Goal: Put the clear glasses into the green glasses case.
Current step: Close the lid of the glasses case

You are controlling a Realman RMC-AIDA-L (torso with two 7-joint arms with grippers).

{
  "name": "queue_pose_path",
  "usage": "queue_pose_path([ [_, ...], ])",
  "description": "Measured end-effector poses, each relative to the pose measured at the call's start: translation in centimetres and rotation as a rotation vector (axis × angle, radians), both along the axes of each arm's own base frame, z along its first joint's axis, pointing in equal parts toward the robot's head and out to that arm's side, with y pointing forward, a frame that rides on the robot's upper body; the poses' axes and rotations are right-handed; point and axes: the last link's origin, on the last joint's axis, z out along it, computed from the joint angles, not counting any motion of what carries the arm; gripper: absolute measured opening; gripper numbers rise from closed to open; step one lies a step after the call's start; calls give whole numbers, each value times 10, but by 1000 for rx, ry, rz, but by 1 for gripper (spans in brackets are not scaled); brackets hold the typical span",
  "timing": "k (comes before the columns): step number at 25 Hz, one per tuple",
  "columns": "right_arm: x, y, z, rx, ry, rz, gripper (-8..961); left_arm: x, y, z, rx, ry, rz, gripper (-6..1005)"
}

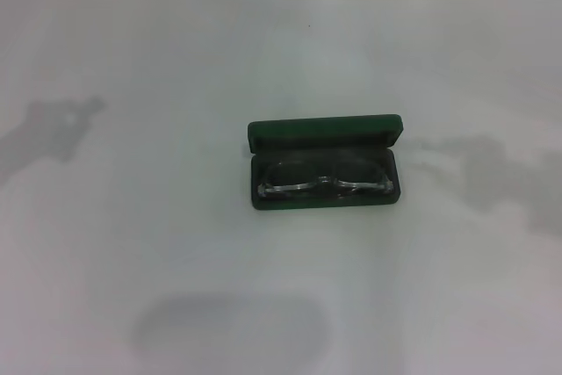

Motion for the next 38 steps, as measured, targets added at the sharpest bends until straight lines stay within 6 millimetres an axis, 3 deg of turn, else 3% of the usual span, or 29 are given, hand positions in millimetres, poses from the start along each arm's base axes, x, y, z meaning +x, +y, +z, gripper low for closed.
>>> queue_pose_path([
  [3, 30, -4, 13, 28, 107, -58, 219, 2, 2, -4, -12, 5, -5, 27],
  [8, 81, -16, 21, 97, 252, -151, 420, 12, 12, -23, -85, 69, -24, 27],
  [14, 107, -26, 6, 71, 292, -210, 698, 29, 28, -57, -197, 166, -48, 28],
  [22, 129, -24, -12, 63, 303, -271, 652, 60, 54, -110, -361, 380, -59, 28],
  [26, 134, -23, -15, 53, 280, -300, 522, 74, 67, -129, -412, 521, -43, 29],
  [32, 136, -23, -14, 64, 273, -305, 298, 91, 71, -139, -425, 654, -62, 62],
  [38, 138, -22, -15, 67, 275, -311, 298, 102, 75, -150, -431, 720, -100, 78],
])
